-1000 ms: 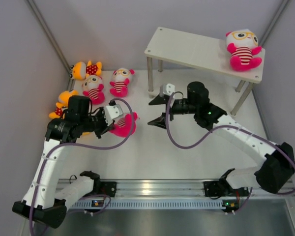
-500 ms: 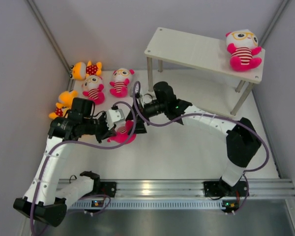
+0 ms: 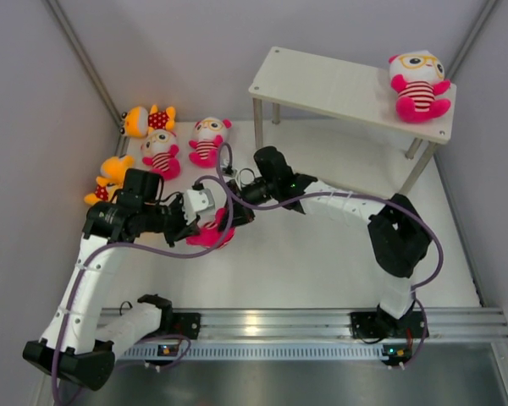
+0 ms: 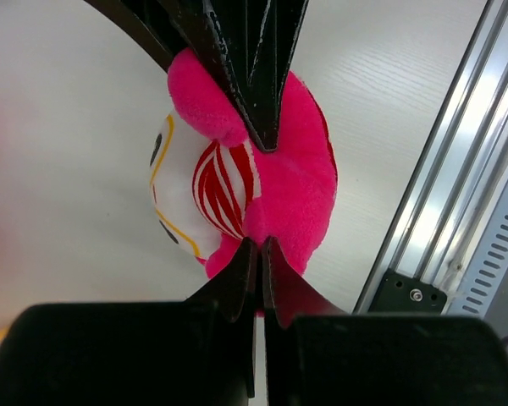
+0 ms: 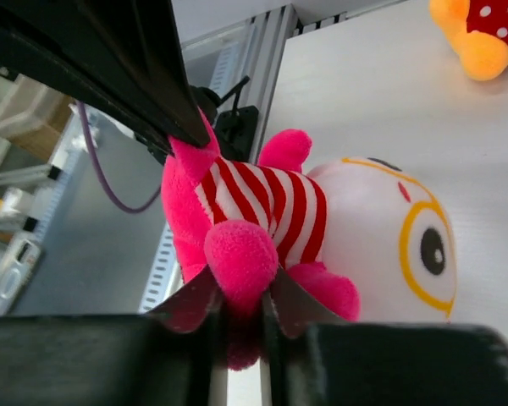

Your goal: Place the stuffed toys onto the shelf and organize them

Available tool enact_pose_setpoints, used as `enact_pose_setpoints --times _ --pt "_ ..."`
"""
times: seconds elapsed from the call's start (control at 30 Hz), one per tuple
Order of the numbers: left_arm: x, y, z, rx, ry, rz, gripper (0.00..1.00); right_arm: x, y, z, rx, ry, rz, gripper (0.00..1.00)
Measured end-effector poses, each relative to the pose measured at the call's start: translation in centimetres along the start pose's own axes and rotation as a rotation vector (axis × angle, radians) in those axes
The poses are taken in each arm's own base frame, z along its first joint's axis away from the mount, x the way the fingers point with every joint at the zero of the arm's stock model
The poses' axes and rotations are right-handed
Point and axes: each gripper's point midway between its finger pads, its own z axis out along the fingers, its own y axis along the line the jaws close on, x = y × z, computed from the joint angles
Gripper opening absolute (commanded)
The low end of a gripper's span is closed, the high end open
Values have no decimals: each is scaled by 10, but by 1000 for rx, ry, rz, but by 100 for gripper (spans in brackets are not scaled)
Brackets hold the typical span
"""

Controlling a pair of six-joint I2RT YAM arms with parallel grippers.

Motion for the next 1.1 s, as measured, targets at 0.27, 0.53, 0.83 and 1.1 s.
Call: enact_pose_setpoints --times 0.27,0.53,0.83,1.1 --pt "10 22 -16 -158 95 -53 98 -29 0 -8 150 91 -135 0" --pt "0 79 -135 -793 132 -217 98 -195 20 -103 495 -104 -541 0" --pt "5 65 -180 -969 73 -243 98 -305 108 -276 874 -342 -1030 0" --pt "34 63 -125 -790 172 -285 98 -265 35 -391 1039 -229 -949 0"
